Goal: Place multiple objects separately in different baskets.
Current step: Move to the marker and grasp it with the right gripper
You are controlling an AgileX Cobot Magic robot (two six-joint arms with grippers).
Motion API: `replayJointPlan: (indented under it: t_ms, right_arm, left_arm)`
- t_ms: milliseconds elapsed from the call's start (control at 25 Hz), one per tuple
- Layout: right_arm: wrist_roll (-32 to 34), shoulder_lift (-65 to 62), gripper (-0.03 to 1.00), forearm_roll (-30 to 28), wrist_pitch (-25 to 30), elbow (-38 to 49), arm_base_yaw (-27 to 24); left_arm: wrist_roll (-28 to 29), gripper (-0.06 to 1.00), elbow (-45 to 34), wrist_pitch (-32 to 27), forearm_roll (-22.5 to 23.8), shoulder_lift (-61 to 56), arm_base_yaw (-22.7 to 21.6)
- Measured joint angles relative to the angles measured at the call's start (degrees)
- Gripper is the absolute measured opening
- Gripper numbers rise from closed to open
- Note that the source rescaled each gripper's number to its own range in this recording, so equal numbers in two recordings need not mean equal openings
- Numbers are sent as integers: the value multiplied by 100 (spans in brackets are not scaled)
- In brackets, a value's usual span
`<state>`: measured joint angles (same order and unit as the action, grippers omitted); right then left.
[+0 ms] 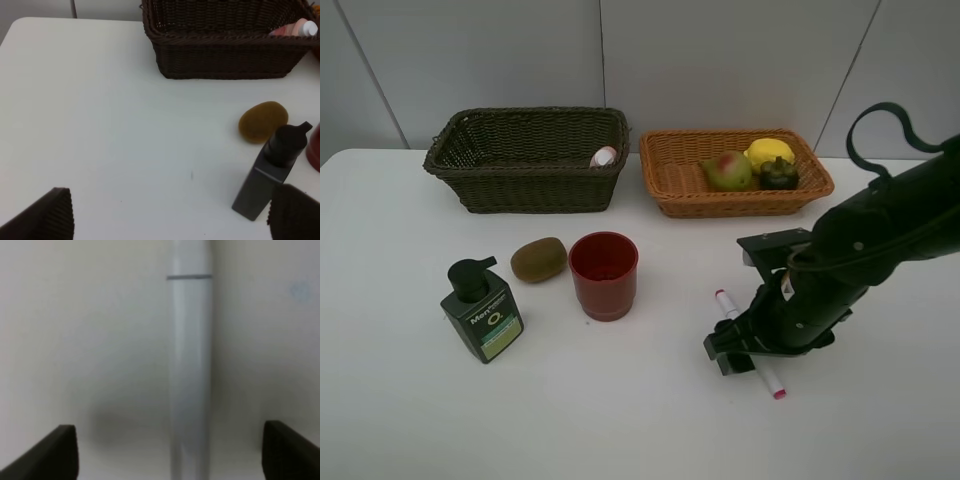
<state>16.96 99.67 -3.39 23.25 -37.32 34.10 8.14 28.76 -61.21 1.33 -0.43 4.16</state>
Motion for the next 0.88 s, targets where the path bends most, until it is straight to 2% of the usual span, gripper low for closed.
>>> replayJointPlan:
  t_ms: [160,280,360,520,560,880]
  right_arm:
    - [0,0,76,0,30,0,0]
    - [0,0,67,0,30,0,0]
    - [0,0,52,0,49,0,0]
    - [0,0,9,-21,106,0,0]
    - [0,0,2,-21,119,0,0]
    - [0,0,0,-51,137,0,0]
  left_arm:
    - [0,100,0,0,0,0,0]
    - [0,100,0,0,0,0,0]
    - [0,100,0,0,0,0,0]
    - [0,100,0,0,0,0,0]
    - [0,100,0,0,0,0,0]
    - [0,100,0,0,0,0,0]
